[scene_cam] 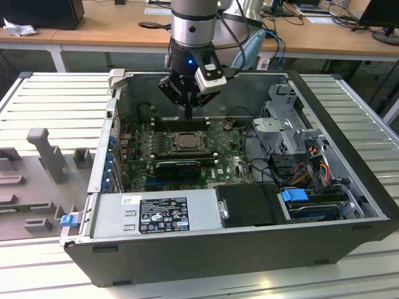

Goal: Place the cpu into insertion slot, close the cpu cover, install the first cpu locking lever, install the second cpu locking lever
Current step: 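Install the first cpu locking lever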

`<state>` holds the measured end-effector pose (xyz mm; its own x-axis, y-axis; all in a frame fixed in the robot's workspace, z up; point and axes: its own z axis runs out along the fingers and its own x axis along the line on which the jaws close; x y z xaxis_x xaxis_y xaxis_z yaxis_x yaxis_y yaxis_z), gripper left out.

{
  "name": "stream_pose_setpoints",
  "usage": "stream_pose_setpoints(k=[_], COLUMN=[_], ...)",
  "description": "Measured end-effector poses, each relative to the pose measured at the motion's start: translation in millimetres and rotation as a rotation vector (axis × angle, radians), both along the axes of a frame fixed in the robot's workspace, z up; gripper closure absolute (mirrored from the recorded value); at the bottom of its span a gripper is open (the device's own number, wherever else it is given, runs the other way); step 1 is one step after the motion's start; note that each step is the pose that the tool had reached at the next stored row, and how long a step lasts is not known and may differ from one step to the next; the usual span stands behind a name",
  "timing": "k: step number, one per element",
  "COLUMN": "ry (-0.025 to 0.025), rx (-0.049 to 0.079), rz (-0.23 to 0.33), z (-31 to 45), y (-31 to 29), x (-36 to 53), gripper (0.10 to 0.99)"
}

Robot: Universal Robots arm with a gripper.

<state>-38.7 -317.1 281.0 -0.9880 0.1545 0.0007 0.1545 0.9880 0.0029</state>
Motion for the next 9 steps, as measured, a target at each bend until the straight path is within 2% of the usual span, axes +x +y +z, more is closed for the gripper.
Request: stream_pose_setpoints(k=[2,5,6,8,9], ry=[-0.0002,0.0000,0.0001,-0.0001,-0.0003], rx=[0.001,0.001,0.001,0.004,0.006], rz=[0.018,0.085,0.088,0.089,0.090], z=[-0.6,-2.0,-2.3,-3.1,-3.8], y=[0.0,0.0,-0.1,0.0,0.0], x=[-1.1,-1.8,-4.0,-13.4,-25.1], gripper=[0.980,0.980,0.980,0.980,0.980])
